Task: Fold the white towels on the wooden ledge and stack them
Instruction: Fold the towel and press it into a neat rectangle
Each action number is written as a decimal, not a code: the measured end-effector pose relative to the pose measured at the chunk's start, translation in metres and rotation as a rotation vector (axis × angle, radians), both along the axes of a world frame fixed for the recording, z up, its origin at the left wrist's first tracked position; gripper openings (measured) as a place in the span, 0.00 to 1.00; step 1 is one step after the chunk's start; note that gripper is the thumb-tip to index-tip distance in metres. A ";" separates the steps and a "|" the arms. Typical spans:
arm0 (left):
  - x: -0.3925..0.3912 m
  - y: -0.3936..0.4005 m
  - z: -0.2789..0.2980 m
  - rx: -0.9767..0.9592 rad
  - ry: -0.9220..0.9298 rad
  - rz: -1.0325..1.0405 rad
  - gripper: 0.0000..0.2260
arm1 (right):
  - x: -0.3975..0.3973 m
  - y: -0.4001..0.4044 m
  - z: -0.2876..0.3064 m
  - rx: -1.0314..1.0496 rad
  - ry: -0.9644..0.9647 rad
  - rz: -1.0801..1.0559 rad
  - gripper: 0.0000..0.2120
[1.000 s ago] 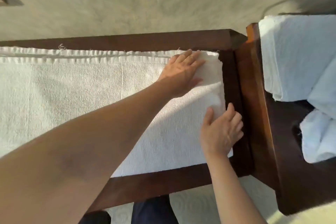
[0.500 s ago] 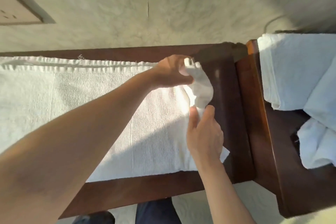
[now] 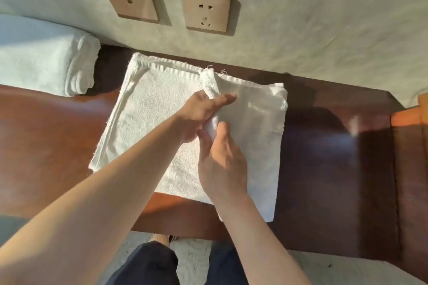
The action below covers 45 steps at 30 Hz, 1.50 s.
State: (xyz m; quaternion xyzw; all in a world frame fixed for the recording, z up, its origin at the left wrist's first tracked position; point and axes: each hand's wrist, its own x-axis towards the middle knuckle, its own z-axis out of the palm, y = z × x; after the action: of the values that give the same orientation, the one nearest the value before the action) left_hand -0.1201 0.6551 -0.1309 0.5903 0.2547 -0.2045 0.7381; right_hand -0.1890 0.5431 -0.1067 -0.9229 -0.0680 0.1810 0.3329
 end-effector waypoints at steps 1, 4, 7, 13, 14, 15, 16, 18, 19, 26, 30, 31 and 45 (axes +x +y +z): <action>-0.006 0.017 0.003 0.053 -0.013 0.019 0.18 | -0.005 0.018 -0.001 0.009 0.005 0.018 0.17; -0.024 0.070 0.013 0.081 -0.094 0.087 0.09 | -0.022 0.069 -0.002 -0.020 -0.072 0.065 0.19; -0.036 0.124 0.019 0.058 -0.149 0.142 0.09 | -0.035 0.119 -0.004 0.055 -0.221 0.052 0.21; -0.038 0.201 -0.026 0.389 0.144 0.259 0.22 | -0.037 0.183 -0.039 0.220 0.361 0.066 0.23; -0.044 0.207 -0.033 0.434 0.179 0.243 0.25 | -0.038 0.183 -0.044 0.222 0.375 0.055 0.23; -0.051 0.211 -0.038 0.470 0.182 0.216 0.28 | -0.037 0.180 -0.049 0.234 0.359 0.044 0.21; -0.060 0.215 -0.042 0.513 0.164 0.179 0.31 | -0.034 0.176 -0.051 0.249 0.324 0.040 0.20; -0.077 0.217 -0.049 0.626 0.141 0.102 0.31 | -0.021 0.168 -0.059 0.205 0.086 0.049 0.17; -0.084 0.216 -0.053 0.682 0.140 0.078 0.28 | -0.012 0.162 -0.067 0.163 -0.054 0.057 0.14; -0.075 0.196 -0.045 0.768 -0.295 0.054 0.13 | 0.039 0.125 -0.079 -0.127 -0.448 0.119 0.15; -0.057 0.200 -0.055 0.608 -0.246 0.128 0.14 | 0.052 0.085 -0.087 -0.320 -0.551 0.122 0.19; -0.057 0.203 -0.061 0.686 -0.124 0.114 0.16 | 0.056 0.073 -0.094 -0.371 -0.539 0.143 0.20; -0.162 0.193 -0.046 0.849 -0.047 -0.065 0.30 | 0.044 0.047 -0.120 -0.559 -0.227 0.197 0.30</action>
State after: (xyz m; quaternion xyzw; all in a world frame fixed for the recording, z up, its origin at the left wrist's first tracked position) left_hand -0.2820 0.8477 -0.1769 0.8542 0.2805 -0.0913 0.4282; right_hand -0.1451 0.5903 -0.2262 -0.9820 -0.1414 0.1198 0.0376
